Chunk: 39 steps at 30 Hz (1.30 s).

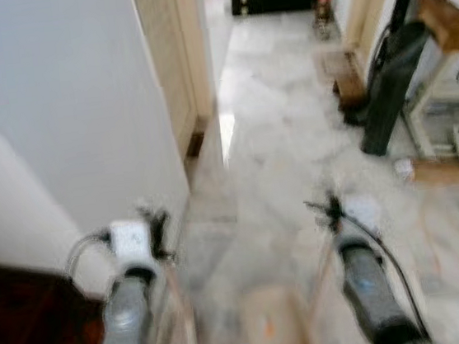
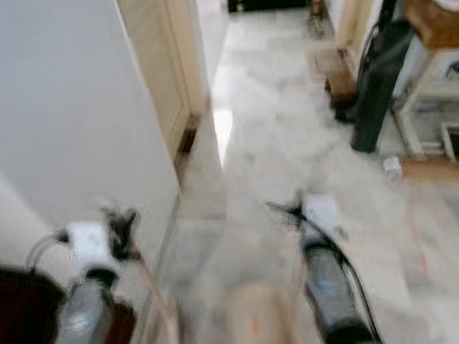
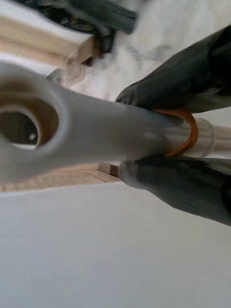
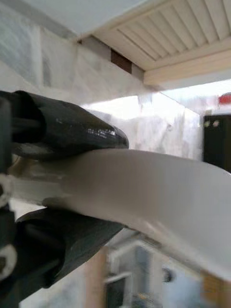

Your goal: Sweep floor

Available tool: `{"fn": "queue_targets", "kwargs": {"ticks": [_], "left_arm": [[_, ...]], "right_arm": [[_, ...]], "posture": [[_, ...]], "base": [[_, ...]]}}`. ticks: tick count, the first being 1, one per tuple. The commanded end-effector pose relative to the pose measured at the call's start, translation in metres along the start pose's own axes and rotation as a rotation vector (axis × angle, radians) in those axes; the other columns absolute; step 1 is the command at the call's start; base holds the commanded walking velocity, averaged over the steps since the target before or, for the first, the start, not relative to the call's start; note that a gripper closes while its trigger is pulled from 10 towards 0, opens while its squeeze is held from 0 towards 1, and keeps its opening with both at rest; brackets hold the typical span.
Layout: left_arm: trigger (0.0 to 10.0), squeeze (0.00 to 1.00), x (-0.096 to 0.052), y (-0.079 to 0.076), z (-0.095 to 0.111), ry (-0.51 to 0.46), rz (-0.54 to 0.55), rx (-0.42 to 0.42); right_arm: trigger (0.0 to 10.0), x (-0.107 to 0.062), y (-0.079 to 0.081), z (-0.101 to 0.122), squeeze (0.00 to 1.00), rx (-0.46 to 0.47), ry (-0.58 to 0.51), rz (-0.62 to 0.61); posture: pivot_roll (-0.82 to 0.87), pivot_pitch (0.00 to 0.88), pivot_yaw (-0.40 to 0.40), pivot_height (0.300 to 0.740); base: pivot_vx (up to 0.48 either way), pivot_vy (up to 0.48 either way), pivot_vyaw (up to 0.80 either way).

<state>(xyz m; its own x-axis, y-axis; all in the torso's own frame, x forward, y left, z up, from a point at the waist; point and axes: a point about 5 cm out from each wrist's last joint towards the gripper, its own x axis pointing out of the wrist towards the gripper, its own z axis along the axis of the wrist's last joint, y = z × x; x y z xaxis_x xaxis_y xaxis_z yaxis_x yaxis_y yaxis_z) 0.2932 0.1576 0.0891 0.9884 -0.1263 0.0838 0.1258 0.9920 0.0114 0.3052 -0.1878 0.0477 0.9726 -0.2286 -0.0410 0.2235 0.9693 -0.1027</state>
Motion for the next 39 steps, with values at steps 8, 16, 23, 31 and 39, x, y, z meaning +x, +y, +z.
{"fn": "queue_targets", "kwargs": {"ticks": [8, 16, 23, 31, 39], "left_arm": [[10.0, 0.00, 0.0006, 0.0116, 0.0084, -0.034, 0.024, 0.034], [10.0, 0.00, 0.0005, 0.0117, 0.0084, -0.034, 0.022, 0.034], [10.0, 0.00, 0.0007, 0.0113, 0.0084, -0.035, 0.024, 0.033], [10.0, 0.00, 0.0007, 0.0113, 0.0082, -0.035, 0.020, 0.029], [10.0, 0.00, 0.0013, 0.0104, 0.0081, -0.035, 0.015, 0.023]], "right_arm": [[10.0, 0.0050, 0.0157, 0.0145, 0.00, 0.038, -0.054, 0.032], [10.0, 0.0053, 0.0159, 0.0141, 0.00, 0.036, -0.050, 0.031], [10.0, 0.0053, 0.0151, 0.0137, 0.00, 0.033, -0.047, 0.030], [10.0, 0.0054, 0.0139, 0.0136, 0.00, 0.024, -0.047, 0.020], [10.0, 0.0059, 0.0127, 0.0138, 0.00, 0.019, -0.048, 0.015]], "posture": [[0.13, 0.031, 0.011, 0.740], [0.13, 0.033, 0.011, 0.740], [0.13, 0.031, 0.010, 0.740], [0.13, 0.031, 0.010, 0.740], [0.13, 0.029, 0.009, 0.740]], "base": [[0.428, 0.000, 0.00], [0.423, 0.000, -0.60], [0.264, 0.000, -0.80], [0.000, 0.000, -0.10], [0.000, 0.000, -0.80]]}}
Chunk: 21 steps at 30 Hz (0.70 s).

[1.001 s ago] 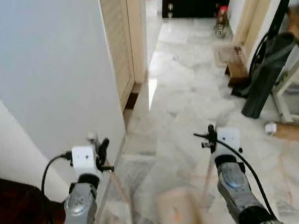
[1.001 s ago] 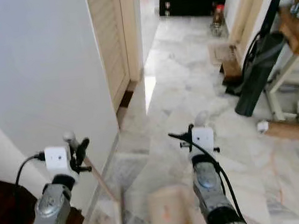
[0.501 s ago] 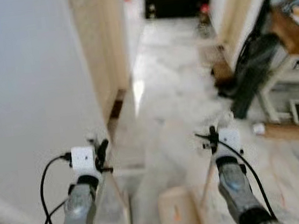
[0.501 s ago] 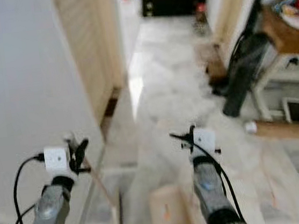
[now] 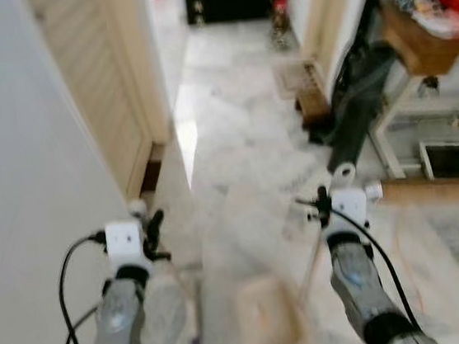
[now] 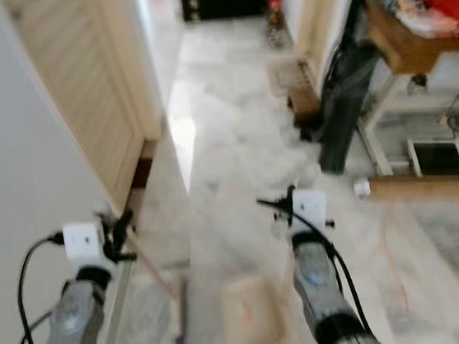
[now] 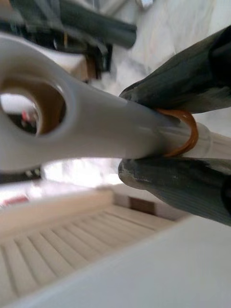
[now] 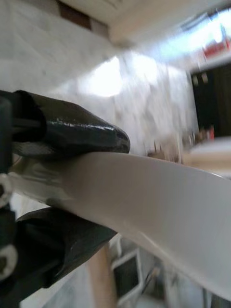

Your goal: Sweep floor

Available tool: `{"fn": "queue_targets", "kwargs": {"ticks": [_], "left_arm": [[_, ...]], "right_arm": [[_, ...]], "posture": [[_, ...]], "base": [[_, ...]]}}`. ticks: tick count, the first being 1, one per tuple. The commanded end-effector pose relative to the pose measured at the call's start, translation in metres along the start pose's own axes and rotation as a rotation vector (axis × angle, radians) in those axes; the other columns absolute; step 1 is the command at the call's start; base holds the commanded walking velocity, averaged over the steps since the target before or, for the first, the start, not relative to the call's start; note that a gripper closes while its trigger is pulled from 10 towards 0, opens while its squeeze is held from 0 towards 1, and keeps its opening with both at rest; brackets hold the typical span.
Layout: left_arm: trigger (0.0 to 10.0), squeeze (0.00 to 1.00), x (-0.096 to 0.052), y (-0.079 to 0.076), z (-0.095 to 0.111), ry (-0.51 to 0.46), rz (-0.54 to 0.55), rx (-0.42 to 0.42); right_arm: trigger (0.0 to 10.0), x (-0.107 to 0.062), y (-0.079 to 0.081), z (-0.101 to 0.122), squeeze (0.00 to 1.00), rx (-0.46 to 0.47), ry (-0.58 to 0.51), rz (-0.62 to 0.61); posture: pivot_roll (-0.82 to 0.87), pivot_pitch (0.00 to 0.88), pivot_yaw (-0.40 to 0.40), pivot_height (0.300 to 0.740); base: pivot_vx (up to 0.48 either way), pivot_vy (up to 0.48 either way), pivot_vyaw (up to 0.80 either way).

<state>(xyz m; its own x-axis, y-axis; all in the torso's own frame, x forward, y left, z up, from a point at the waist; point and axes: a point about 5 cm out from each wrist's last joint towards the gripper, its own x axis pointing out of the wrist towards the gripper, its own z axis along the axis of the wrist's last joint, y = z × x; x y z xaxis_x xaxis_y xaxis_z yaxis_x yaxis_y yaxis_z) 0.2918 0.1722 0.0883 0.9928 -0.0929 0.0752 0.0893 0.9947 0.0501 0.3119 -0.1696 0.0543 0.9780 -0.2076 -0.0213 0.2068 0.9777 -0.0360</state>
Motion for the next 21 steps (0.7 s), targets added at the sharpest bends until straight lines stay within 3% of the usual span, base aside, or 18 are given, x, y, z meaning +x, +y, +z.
{"fn": "queue_targets", "kwargs": {"ticks": [1, 21], "left_arm": [[10.0, 0.00, 0.0043, -0.0038, 0.0090, -0.044, -0.017, -0.019], [10.0, 0.00, 0.0036, -0.0061, 0.0076, -0.040, -0.030, -0.023]], "right_arm": [[10.0, 0.0038, -0.0054, 0.0054, 0.00, -0.048, -0.027, -0.004], [10.0, 0.0042, -0.0070, 0.0054, 0.00, -0.058, -0.027, -0.015]], "posture": [[0.13, 0.029, 0.009, 0.740], [0.13, 0.009, 0.007, 0.740]], "base": [[0.000, 0.000, -0.80], [0.000, 0.000, -0.79]]}}
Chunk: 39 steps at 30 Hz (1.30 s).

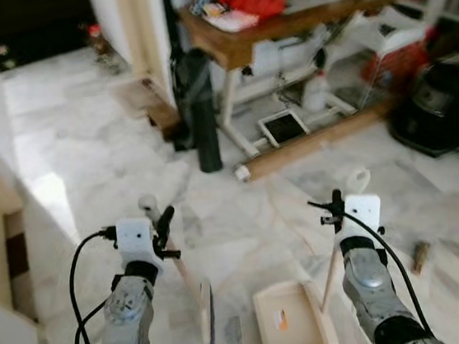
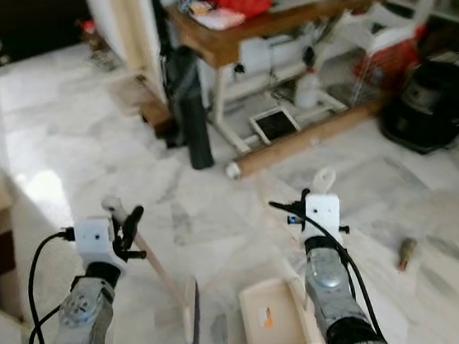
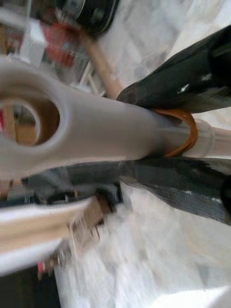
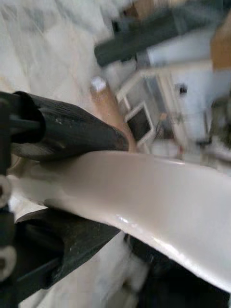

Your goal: Sweep floor

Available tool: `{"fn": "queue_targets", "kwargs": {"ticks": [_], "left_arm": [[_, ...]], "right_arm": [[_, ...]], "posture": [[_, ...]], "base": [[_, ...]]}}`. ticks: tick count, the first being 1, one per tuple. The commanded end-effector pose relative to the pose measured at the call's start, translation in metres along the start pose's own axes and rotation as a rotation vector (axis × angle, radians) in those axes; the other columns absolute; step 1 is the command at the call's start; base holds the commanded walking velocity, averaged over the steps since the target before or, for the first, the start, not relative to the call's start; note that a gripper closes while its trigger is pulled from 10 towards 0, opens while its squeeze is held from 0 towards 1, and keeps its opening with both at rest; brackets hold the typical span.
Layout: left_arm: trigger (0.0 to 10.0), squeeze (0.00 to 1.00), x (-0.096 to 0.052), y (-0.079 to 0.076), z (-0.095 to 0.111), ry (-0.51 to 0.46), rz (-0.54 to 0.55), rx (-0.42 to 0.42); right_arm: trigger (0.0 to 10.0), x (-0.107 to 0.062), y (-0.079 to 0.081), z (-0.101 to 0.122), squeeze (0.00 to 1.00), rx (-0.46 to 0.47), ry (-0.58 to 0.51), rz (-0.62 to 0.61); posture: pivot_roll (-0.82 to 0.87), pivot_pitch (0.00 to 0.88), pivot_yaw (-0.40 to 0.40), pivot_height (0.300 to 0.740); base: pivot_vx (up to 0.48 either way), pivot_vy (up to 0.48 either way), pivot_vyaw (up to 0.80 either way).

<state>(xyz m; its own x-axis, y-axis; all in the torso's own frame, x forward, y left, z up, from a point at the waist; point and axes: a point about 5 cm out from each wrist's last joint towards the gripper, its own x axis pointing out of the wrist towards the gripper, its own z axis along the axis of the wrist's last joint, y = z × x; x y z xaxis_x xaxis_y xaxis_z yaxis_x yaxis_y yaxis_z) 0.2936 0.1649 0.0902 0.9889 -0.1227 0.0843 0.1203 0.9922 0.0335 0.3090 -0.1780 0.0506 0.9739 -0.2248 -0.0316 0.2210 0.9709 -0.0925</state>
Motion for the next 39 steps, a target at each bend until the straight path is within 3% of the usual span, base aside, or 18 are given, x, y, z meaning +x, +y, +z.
{"fn": "queue_targets", "kwargs": {"ticks": [1, 34, 39], "left_arm": [[10.0, 0.00, 0.0009, 0.0007, 0.0055, -0.030, -0.001, -0.004], [10.0, 0.00, 0.0023, 0.0012, 0.0049, -0.015, -0.007, -0.003], [10.0, 0.00, 0.0021, 0.0017, 0.0045, -0.014, -0.002, 0.003]], "right_arm": [[10.0, 0.0050, 0.0009, 0.0094, 0.00, -0.002, -0.038, 0.000], [10.0, 0.0052, 0.0005, 0.0103, 0.00, 0.004, -0.043, -0.002], [10.0, 0.0045, 0.0014, 0.0116, 0.00, 0.003, -0.059, 0.004]], "posture": [[0.13, 0.009, 0.007, 0.740], [0.13, 0.030, 0.013, 0.740], [0.13, 0.022, 0.011, 0.740]], "base": [[0.000, 0.000, -0.79], [0.000, 0.000, -0.78], [0.064, 0.000, -0.22]]}}
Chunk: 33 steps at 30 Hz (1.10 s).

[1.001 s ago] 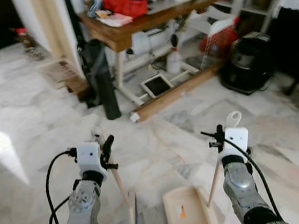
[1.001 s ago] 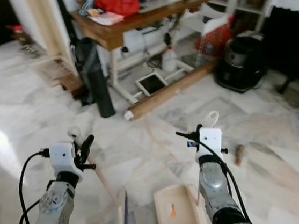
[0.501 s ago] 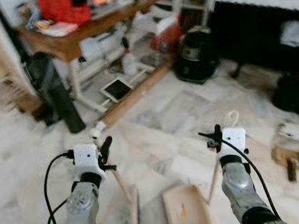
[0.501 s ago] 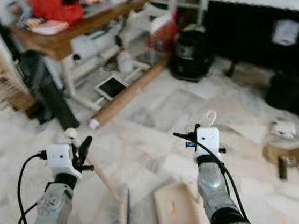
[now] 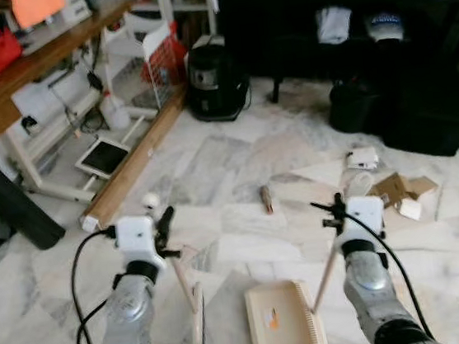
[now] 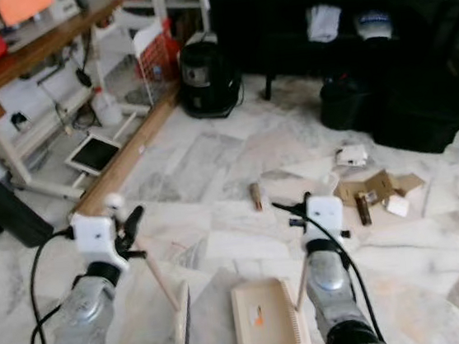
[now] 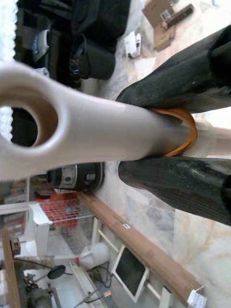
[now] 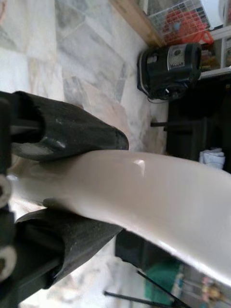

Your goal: Sweep floor

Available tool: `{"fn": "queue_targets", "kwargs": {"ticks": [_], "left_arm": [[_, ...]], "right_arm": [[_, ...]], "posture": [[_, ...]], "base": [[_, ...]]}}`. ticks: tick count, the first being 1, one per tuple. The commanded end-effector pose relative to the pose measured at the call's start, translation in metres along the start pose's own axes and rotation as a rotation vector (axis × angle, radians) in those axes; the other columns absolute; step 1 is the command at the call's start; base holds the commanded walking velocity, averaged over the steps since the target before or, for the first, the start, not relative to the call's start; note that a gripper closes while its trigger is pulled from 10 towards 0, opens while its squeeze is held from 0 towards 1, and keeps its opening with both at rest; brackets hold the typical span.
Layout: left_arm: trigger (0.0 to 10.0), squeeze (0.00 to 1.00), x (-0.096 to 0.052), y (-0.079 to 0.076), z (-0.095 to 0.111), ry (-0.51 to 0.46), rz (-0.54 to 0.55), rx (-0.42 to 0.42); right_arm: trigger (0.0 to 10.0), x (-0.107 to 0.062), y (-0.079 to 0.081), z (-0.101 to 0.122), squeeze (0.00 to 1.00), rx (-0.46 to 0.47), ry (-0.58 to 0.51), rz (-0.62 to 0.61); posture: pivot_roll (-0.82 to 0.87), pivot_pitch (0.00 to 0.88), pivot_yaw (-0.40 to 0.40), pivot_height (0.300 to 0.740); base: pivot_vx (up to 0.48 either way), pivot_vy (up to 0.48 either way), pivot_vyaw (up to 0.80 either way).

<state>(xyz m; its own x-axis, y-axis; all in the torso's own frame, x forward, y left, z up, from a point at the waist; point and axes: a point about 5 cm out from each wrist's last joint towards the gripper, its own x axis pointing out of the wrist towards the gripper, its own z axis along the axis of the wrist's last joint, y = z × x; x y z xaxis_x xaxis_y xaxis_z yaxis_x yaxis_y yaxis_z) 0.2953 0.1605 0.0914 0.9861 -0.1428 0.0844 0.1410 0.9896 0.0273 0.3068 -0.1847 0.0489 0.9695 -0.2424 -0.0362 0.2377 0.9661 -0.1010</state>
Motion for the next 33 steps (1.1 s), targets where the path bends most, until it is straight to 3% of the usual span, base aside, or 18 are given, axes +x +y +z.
{"fn": "queue_targets", "kwargs": {"ticks": [1, 33], "left_arm": [[10.0, 0.00, -0.0005, 0.0060, 0.0035, -0.014, 0.019, 0.011], [10.0, 0.00, 0.0009, 0.0059, 0.0037, -0.020, 0.024, 0.014]], "right_arm": [[10.0, 0.0048, 0.0086, 0.0141, 0.00, 0.011, -0.065, 0.022], [10.0, 0.0065, 0.0123, 0.0162, 0.00, 0.033, -0.069, 0.048]], "posture": [[0.13, 0.020, 0.011, 0.740], [0.13, 0.005, 0.008, 0.740]], "base": [[0.364, 0.000, 0.00], [0.408, 0.000, -0.10]]}}
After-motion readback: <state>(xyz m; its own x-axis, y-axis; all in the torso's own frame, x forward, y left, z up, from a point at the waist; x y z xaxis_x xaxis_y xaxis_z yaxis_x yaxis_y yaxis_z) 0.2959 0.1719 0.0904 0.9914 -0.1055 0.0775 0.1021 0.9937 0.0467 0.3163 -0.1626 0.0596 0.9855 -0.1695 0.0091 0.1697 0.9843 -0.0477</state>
